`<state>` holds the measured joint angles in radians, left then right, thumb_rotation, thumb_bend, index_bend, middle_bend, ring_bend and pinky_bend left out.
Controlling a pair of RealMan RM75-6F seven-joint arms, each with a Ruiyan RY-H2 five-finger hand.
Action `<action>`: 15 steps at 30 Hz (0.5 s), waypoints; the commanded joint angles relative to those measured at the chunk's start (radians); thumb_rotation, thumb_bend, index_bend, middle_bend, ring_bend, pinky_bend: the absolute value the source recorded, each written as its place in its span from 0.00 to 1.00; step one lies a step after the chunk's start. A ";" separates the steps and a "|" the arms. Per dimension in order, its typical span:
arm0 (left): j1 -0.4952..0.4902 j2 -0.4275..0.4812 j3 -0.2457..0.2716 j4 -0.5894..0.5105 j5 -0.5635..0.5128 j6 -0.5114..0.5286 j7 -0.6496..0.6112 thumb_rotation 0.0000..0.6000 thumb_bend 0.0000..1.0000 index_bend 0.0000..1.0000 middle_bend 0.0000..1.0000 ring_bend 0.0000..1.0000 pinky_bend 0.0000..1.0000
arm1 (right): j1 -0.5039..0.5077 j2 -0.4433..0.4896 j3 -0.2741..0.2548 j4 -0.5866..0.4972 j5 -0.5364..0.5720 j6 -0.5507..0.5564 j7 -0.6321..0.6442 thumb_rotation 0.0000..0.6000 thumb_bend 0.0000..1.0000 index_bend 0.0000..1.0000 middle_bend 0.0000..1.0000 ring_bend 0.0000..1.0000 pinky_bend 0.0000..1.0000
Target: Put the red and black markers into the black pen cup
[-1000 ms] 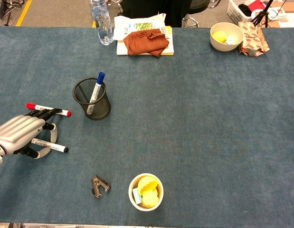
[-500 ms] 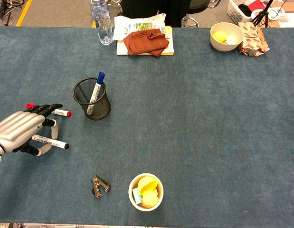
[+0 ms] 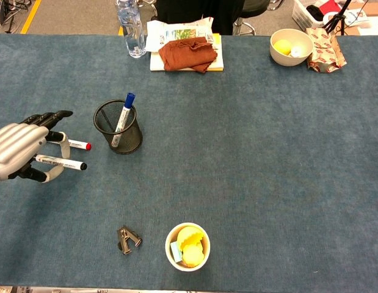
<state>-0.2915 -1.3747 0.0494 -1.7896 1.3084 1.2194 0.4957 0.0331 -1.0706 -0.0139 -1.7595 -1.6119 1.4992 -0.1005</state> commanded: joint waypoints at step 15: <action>-0.017 -0.024 -0.114 -0.071 0.022 0.098 -0.038 1.00 0.33 0.61 0.03 0.00 0.09 | 0.002 -0.001 0.003 0.001 0.007 -0.008 0.000 1.00 0.00 0.24 0.26 0.18 0.35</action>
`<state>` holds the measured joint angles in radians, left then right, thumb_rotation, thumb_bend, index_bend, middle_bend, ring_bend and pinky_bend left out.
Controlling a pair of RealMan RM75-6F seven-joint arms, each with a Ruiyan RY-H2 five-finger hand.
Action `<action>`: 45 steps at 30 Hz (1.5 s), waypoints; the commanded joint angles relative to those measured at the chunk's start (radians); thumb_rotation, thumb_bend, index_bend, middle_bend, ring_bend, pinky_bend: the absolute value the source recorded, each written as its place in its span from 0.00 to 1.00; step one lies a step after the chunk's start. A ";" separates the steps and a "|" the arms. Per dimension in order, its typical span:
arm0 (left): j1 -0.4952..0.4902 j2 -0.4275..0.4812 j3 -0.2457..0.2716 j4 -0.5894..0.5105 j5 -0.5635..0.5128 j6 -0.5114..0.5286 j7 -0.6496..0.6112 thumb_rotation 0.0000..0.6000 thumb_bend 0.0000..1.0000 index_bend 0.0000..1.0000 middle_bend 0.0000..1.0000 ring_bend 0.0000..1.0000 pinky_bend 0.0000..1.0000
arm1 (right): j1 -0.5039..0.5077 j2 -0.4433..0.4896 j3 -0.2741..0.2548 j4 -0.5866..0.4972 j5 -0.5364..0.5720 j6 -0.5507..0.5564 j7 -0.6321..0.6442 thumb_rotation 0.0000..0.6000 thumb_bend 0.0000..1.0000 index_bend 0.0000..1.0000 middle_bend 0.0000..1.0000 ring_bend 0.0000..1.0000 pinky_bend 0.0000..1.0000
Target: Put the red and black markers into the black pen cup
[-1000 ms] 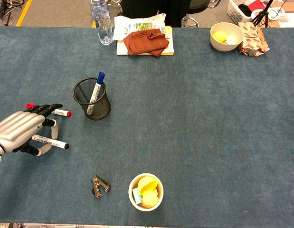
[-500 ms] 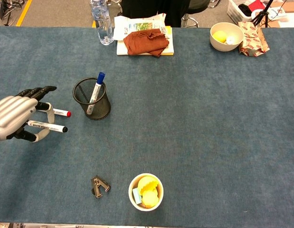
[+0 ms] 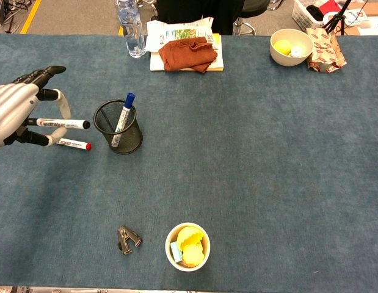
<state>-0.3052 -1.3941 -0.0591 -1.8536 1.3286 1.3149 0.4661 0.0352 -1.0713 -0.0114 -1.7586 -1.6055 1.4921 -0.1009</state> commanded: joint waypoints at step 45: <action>-0.080 -0.088 -0.205 -0.150 -0.274 -0.102 -0.458 1.00 0.33 0.65 0.03 0.00 0.09 | 0.010 -0.009 -0.005 0.008 0.008 -0.029 -0.005 1.00 0.00 0.24 0.26 0.18 0.35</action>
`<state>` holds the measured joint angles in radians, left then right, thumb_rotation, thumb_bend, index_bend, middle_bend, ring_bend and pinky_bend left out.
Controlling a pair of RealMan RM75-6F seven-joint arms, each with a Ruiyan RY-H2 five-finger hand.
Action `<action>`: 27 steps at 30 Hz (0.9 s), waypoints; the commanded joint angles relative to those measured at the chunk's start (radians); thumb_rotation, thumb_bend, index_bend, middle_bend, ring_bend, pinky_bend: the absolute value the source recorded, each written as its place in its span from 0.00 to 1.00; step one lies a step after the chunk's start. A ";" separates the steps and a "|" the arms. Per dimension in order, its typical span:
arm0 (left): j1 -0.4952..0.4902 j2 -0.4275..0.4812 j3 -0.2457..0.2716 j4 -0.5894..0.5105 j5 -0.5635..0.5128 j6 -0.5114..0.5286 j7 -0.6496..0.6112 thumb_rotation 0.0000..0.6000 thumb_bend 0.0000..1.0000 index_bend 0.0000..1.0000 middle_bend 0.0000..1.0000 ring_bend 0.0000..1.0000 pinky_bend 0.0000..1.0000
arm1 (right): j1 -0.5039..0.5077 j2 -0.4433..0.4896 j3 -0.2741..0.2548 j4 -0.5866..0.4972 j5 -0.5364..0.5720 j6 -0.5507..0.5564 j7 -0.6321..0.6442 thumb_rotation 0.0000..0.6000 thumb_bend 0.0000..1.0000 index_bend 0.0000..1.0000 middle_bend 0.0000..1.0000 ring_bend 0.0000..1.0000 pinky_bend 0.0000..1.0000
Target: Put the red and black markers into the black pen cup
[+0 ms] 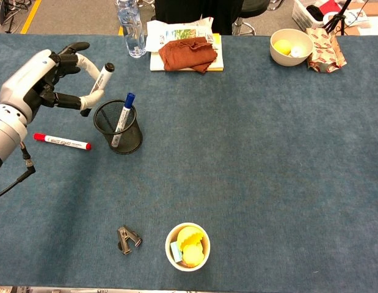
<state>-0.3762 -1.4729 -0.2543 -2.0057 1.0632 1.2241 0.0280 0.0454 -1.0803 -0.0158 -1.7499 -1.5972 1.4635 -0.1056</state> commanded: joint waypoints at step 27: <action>-0.028 -0.168 -0.007 0.109 0.015 -0.003 -0.179 1.00 0.33 0.66 0.04 0.00 0.09 | 0.009 0.004 -0.003 0.009 -0.002 -0.013 0.009 1.00 0.00 0.24 0.26 0.18 0.35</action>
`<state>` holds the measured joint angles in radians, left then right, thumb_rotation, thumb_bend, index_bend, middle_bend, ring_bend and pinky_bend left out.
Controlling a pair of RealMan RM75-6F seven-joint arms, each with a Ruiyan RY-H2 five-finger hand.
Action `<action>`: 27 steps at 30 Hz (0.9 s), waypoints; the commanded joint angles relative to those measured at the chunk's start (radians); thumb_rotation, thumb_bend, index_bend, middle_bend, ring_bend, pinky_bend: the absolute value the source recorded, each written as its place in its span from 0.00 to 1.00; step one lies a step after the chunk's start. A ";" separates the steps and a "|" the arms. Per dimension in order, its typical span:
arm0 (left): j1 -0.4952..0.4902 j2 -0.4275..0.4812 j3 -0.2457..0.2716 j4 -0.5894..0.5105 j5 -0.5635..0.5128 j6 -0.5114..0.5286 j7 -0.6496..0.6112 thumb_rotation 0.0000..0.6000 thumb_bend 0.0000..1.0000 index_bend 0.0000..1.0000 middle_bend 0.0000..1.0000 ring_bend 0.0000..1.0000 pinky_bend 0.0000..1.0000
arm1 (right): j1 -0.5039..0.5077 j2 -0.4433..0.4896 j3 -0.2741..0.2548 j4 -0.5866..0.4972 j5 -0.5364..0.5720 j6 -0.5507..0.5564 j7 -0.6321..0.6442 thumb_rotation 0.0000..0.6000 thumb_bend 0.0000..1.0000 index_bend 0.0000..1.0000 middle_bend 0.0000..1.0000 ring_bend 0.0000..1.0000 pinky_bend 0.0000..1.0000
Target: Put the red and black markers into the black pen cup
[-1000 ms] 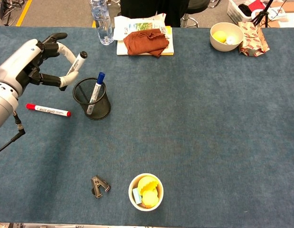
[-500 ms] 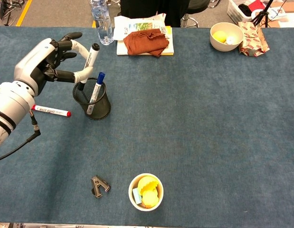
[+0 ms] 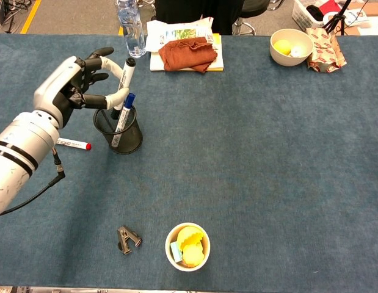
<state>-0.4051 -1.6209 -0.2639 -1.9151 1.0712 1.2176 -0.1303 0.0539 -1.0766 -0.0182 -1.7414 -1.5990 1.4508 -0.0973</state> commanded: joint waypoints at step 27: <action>0.013 -0.090 0.026 0.149 0.043 -0.027 -0.114 1.00 0.33 0.47 0.04 0.00 0.09 | -0.002 0.002 0.001 -0.006 0.004 0.005 -0.001 1.00 0.00 0.24 0.26 0.18 0.35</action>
<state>-0.3927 -1.7096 -0.2385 -1.7672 1.1123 1.1911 -0.2424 0.0523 -1.0746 -0.0176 -1.7471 -1.5947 1.4561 -0.0984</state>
